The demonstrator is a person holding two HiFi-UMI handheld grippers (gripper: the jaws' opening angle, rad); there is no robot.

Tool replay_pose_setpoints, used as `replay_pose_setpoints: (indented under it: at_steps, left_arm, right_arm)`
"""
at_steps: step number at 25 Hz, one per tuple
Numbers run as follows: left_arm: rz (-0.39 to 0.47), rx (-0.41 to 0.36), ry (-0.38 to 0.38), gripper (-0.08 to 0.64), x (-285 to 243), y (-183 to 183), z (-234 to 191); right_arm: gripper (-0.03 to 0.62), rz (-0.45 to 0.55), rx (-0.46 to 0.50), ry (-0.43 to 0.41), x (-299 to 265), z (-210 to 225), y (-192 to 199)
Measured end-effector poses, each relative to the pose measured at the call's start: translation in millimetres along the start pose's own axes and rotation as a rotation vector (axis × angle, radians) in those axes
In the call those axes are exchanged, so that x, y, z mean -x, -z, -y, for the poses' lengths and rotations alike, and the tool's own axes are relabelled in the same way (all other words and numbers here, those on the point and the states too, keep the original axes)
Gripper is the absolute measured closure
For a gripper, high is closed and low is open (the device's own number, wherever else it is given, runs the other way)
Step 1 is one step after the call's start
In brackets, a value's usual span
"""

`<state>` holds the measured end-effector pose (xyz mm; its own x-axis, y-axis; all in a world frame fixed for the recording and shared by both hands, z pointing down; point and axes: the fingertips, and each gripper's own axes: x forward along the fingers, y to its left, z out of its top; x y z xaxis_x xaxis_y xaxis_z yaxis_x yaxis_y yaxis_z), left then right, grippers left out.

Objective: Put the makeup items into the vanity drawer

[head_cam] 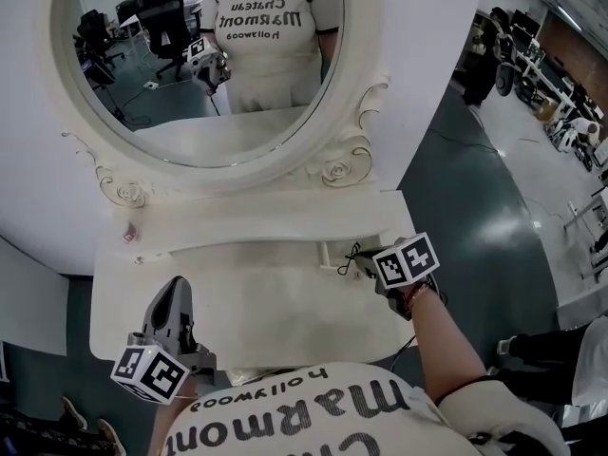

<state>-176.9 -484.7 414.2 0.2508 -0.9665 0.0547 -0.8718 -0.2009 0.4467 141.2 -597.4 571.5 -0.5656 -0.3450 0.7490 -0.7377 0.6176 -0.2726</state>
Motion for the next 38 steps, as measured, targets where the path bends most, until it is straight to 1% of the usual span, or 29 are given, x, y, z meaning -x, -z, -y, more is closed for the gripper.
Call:
replay_pose_setpoints:
  at_steps: [7, 12, 16, 18, 20, 23, 30, 38]
  left_arm:
    - [0.011, -0.002, -0.008, 0.552, 4.2, -4.1, -3.7]
    - [0.0, -0.004, 0.002, 0.552, 1.9, -2.3, -2.8]
    - [-0.001, -0.001, 0.0, 0.552, 1.4, -2.4, -3.1]
    - [0.003, 0.004, 0.0, 0.552, 1.3, -2.7, -2.6]
    - [0.004, 0.007, 0.001, 0.552, 0.7, -2.8, -1.9]
    - [0.005, 0.006, -0.004, 0.552, -0.3, -3.6, -2.8]
    - [0.003, 0.011, -0.007, 0.552, -0.8, -2.1, -5.1]
    - [0.003, 0.015, -0.005, 0.552, 0.5, -1.6, -5.7]
  right_arm:
    - [0.557, -0.032, -0.006, 0.04, -3.0, 10.5, 1.3]
    - [0.557, -0.052, 0.0, 0.054, -6.7, 14.3, 0.4]
    - [0.557, -0.059, -0.006, 0.085, -9.3, 20.8, -0.1]
    - [0.557, -0.048, -0.033, 0.111, -10.1, 24.6, -1.2]
    - [0.557, -0.033, -0.082, 0.135, -10.7, 27.6, -2.6]
    - [0.558, -0.014, -0.131, 0.148, -13.3, 29.1, -8.4]
    - [0.56, -0.036, -0.08, 0.164, -18.7, 27.1, -12.5]
    - [0.56, -0.031, -0.084, 0.169, -17.8, 27.1, -11.4]
